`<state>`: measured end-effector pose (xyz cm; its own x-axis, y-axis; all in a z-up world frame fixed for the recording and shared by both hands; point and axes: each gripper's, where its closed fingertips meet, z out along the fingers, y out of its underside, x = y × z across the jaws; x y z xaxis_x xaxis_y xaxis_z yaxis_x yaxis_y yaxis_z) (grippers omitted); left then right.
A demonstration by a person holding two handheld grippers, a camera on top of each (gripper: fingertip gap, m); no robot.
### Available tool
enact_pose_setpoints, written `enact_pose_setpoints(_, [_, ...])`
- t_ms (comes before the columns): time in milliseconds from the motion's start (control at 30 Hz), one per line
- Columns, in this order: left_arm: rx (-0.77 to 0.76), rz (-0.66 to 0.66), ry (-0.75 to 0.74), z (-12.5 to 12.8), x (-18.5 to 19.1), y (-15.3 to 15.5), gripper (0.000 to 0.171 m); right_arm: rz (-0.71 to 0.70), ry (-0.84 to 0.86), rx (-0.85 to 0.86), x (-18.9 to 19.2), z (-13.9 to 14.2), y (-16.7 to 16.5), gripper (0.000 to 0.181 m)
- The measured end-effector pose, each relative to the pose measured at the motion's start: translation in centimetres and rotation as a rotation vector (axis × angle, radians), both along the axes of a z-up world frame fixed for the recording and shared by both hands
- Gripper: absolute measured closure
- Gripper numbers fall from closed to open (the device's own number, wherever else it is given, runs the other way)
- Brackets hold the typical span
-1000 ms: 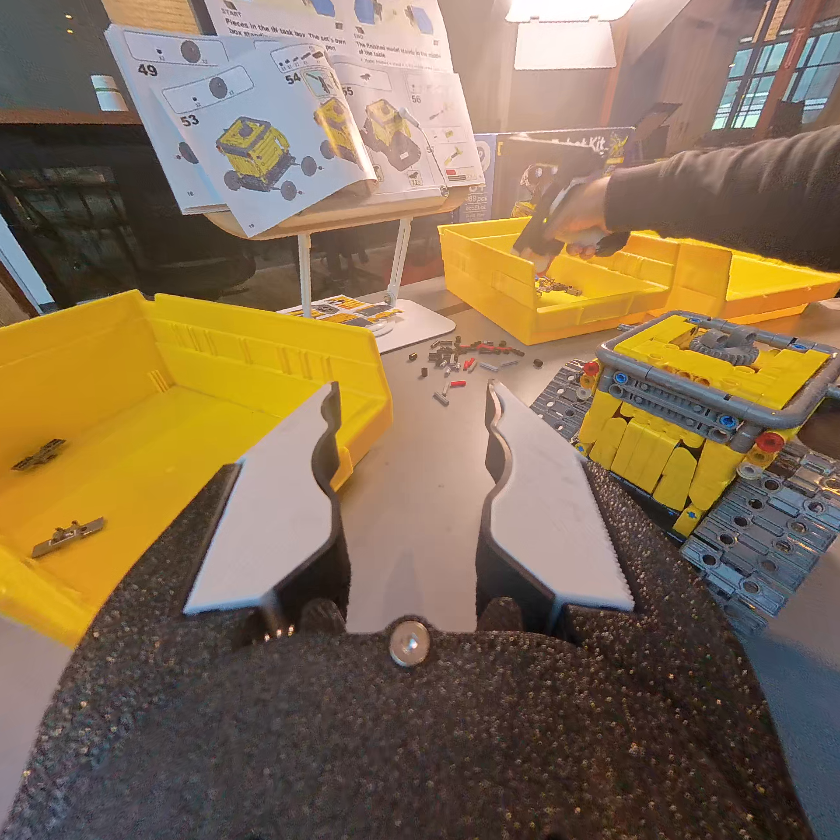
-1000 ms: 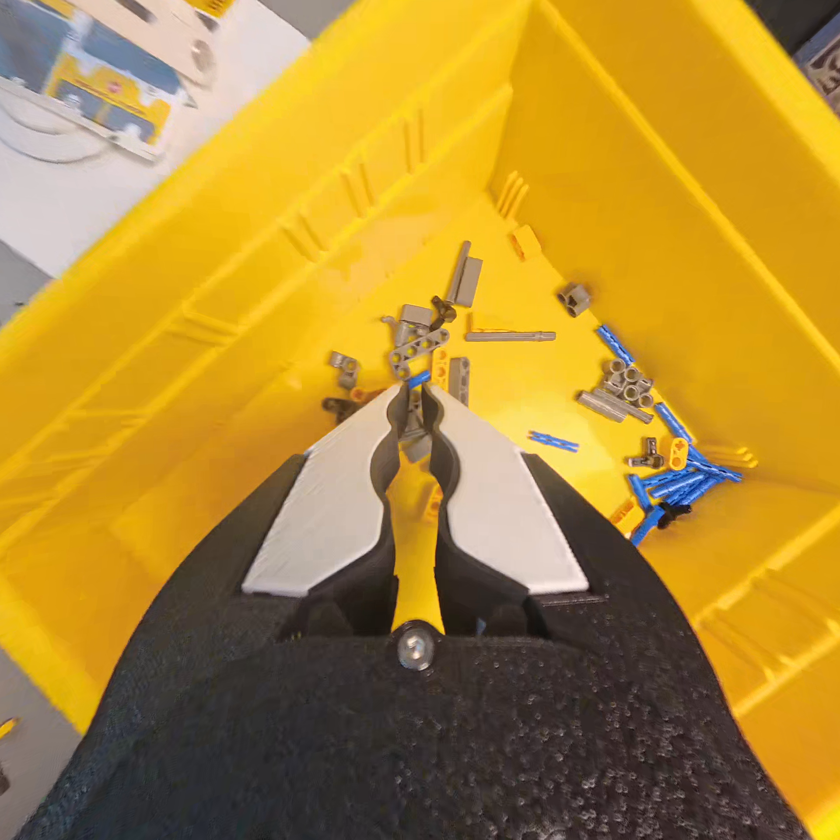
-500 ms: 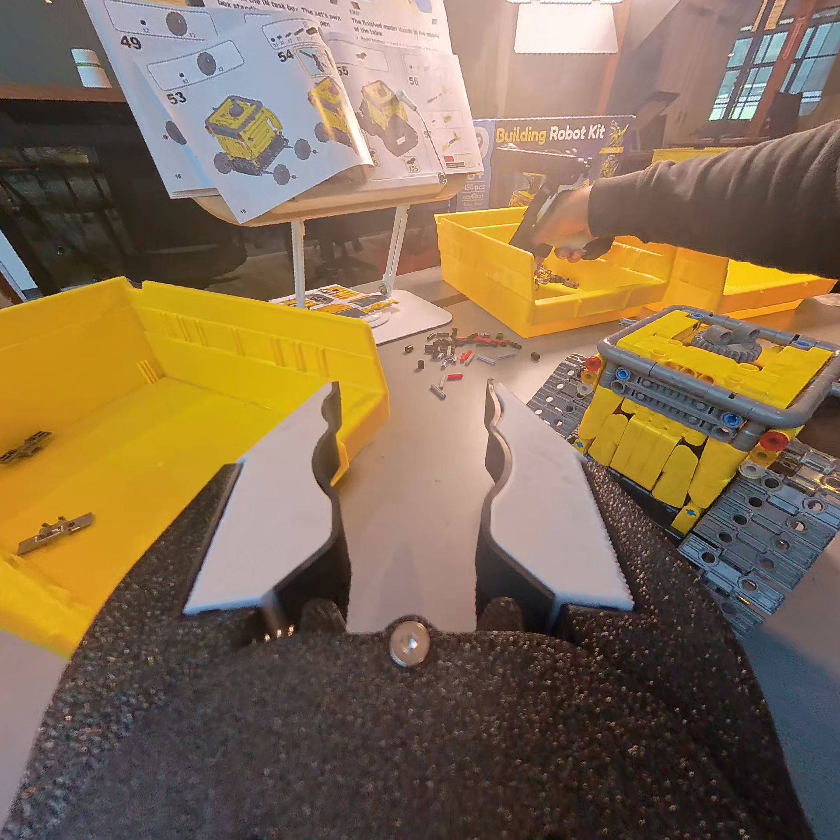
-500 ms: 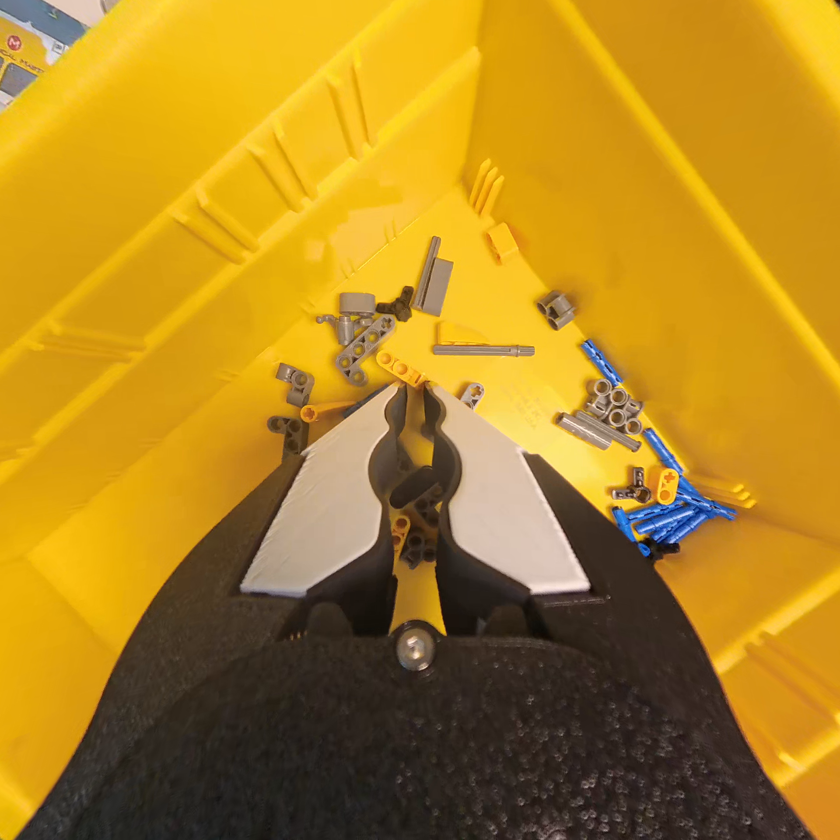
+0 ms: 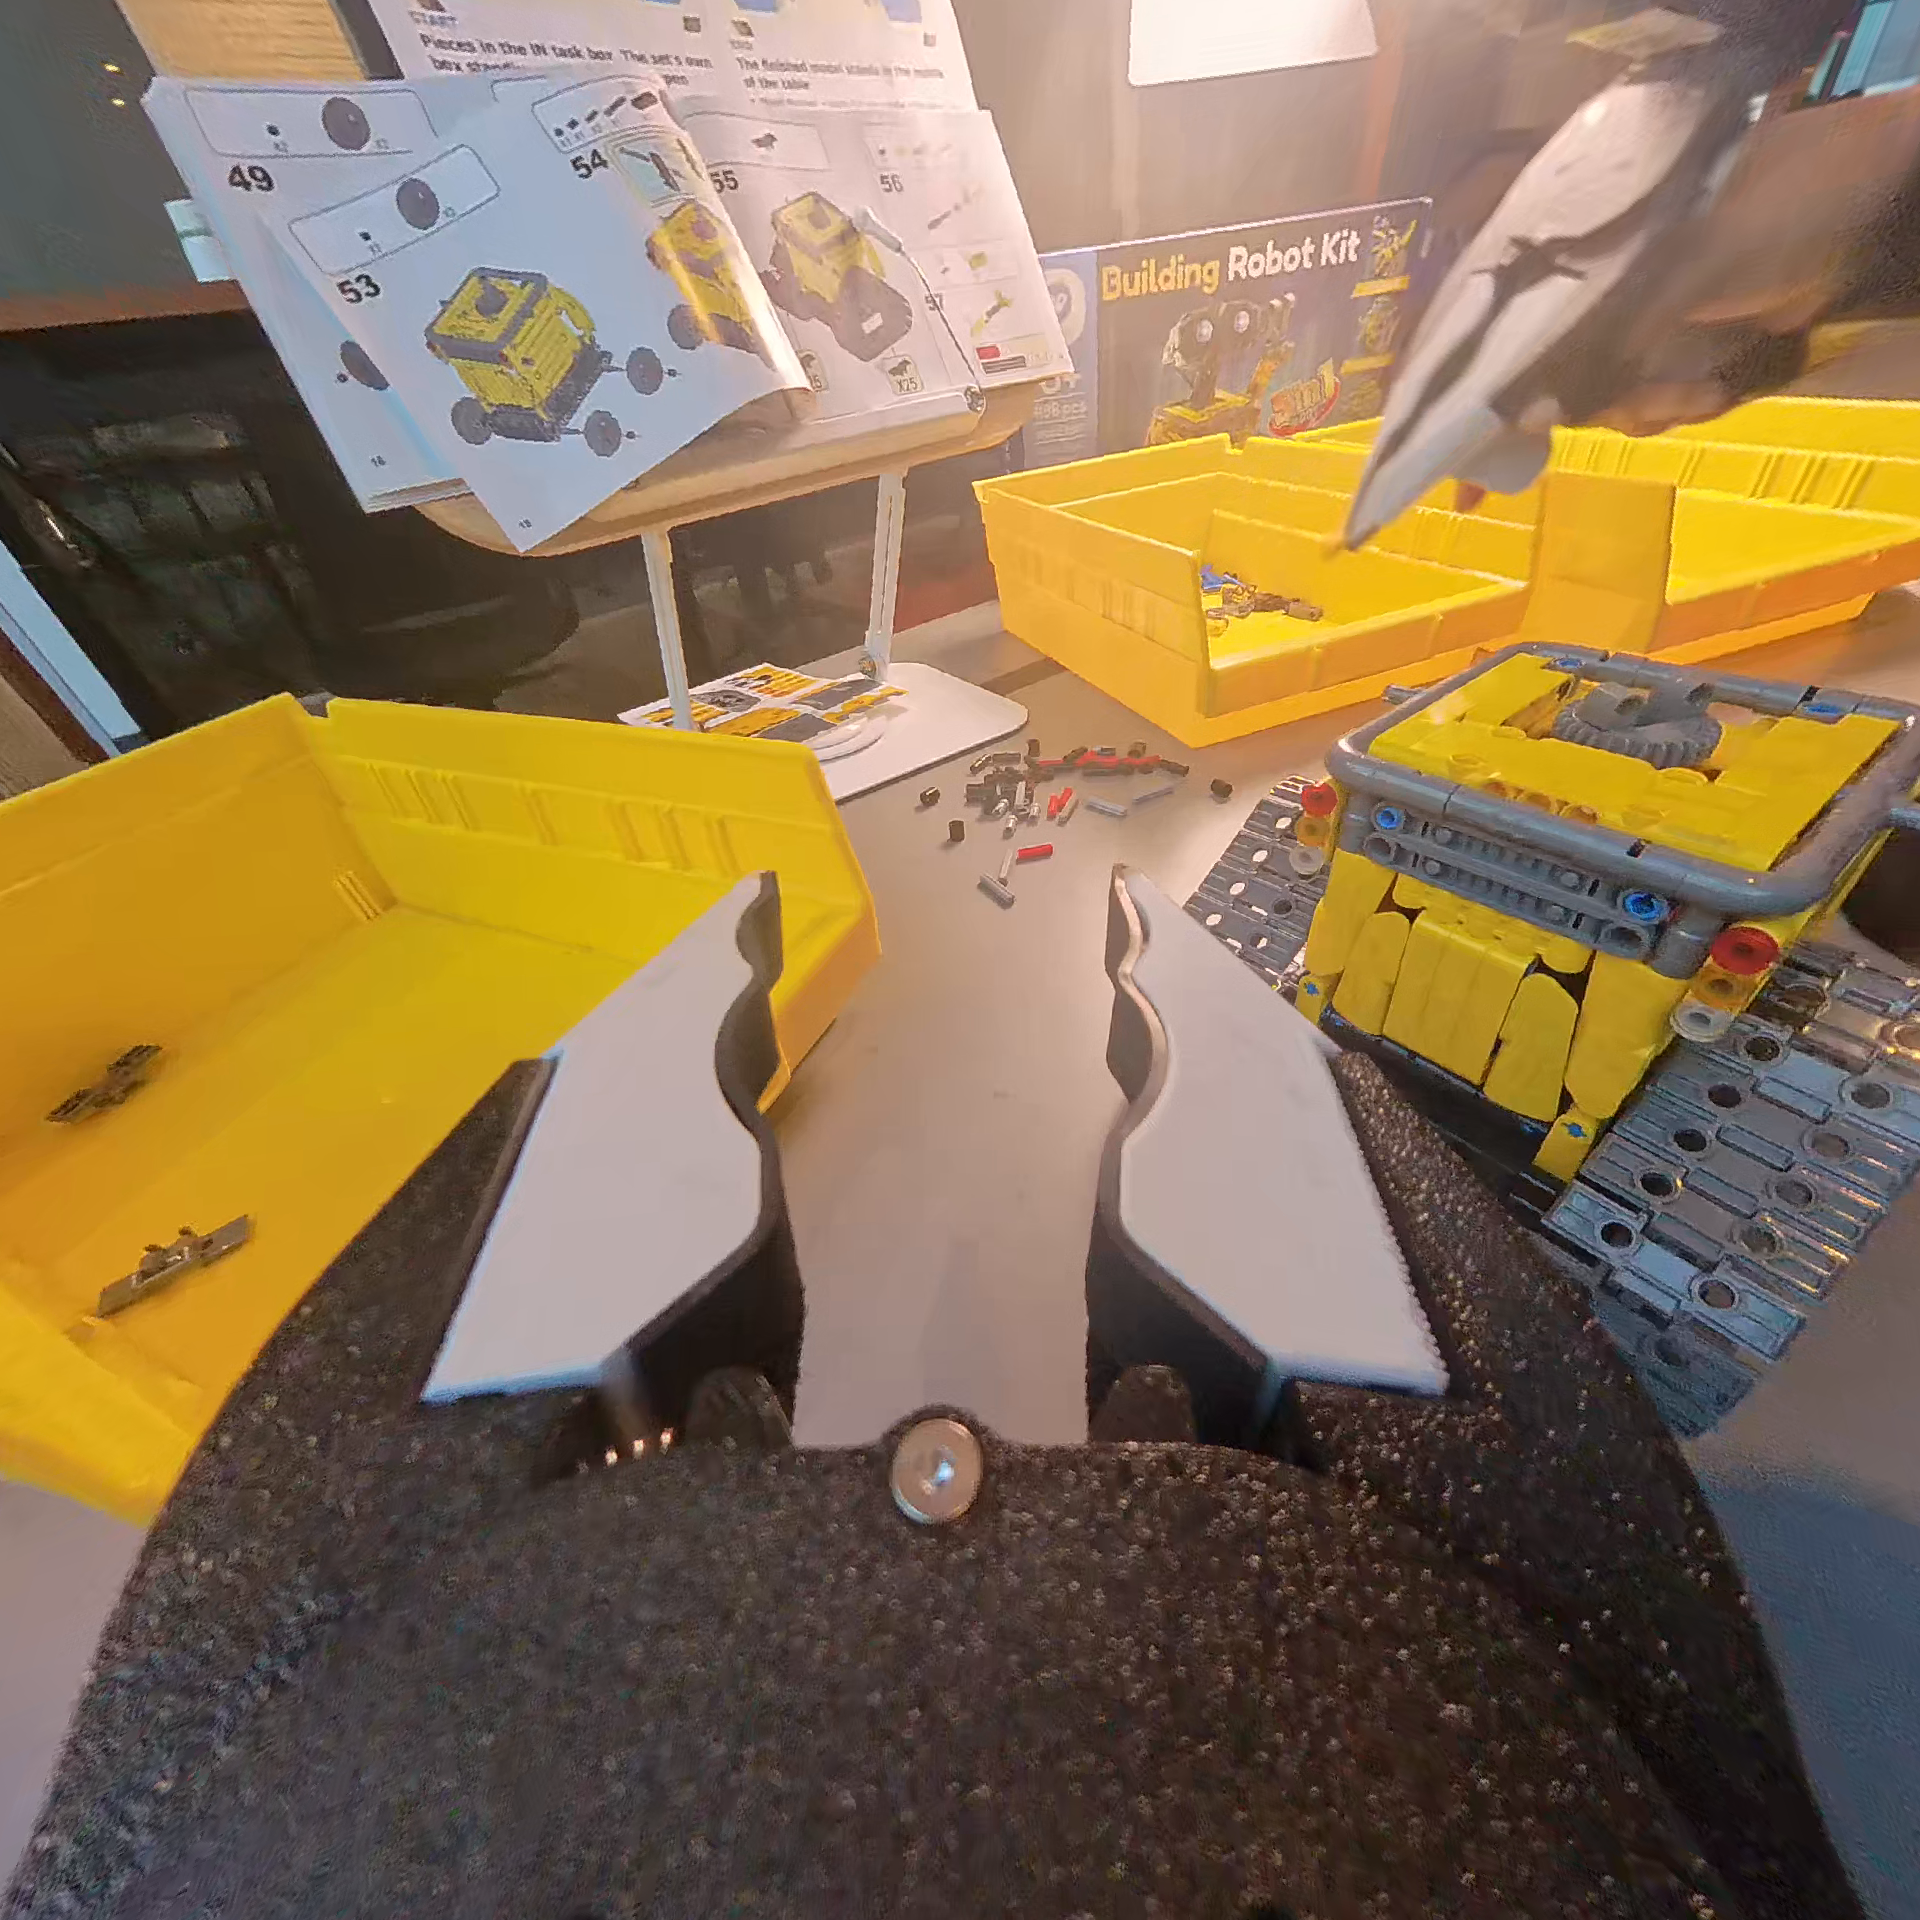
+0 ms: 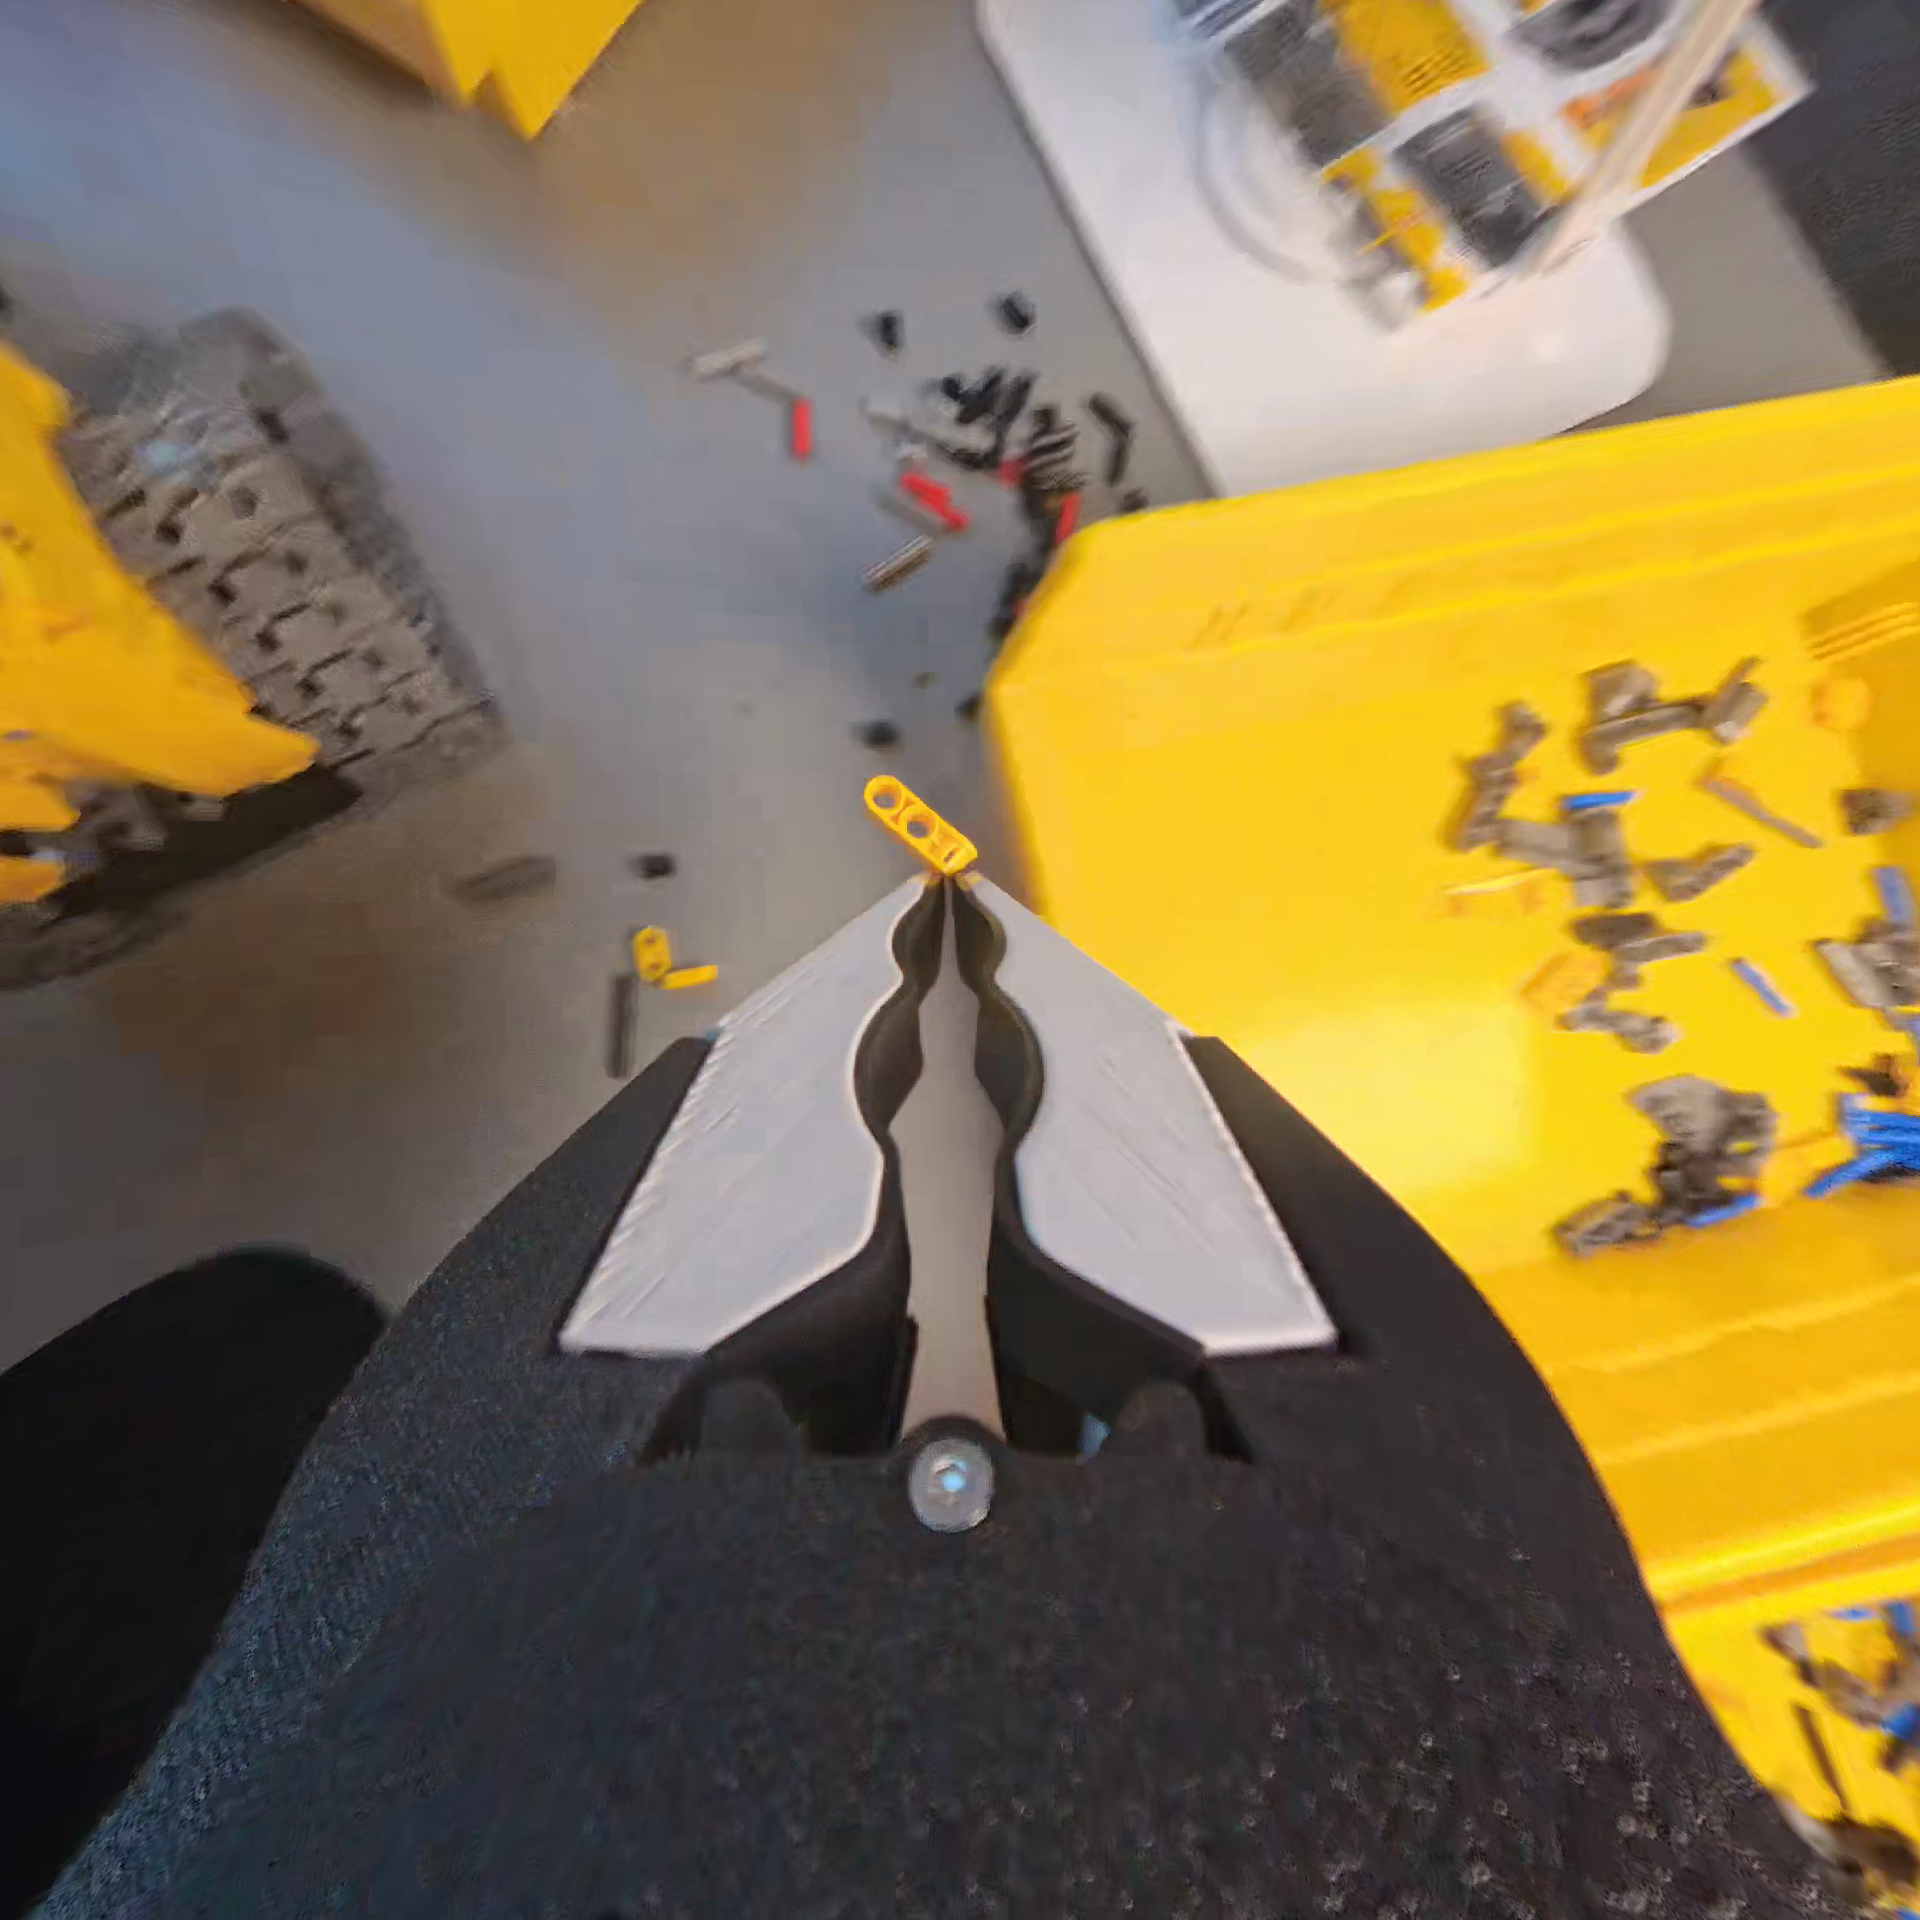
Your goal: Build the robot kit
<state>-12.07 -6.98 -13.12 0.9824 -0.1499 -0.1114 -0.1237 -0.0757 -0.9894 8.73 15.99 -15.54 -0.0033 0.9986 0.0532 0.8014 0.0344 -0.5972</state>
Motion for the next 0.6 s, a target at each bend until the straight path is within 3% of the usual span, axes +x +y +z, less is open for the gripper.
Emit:
enact_pose_setpoints(133, [-0.003, -0.004, 0.019, -0.1, 0.3, 0.0, 0.110, 0.039, -0.103, -0.085, 3.5, -6.4, -7.3, 0.180])
enact_pose_setpoints(300, [-0.002, -0.021, 0.017, -0.2, 0.5, 0.0, 0.109, -0.024, -0.109, -0.095, 5.4, -9.5, -8.9, 0.180])
enact_pose_setpoints(367, [0.003, -0.029, 0.017, -0.1, 0.7, -0.1, 0.108, -0.032, -0.096, -0.092, 5.4, -9.5, -9.0, 0.179])
enact_pose_setpoints(467, [0.017, -0.054, 0.023, 0.1, 1.1, -0.4, 0.107, -0.021, -0.034, -0.034, 4.7, -7.6, -9.0, 0.157])
enact_pose_setpoints(533, [0.029, -0.096, 0.025, 0.3, 1.8, -0.6, 0.107, 0.093, 0.095, -0.062, 3.1, -4.4, -11.9, 0.131])
enact_pose_setpoints(600, [0.007, -0.252, -0.017, 0.3, 4.3, -1.4, 0.108, 0.277, 0.199, -0.112, 1.7, -1.9, -16.6, 0.099])
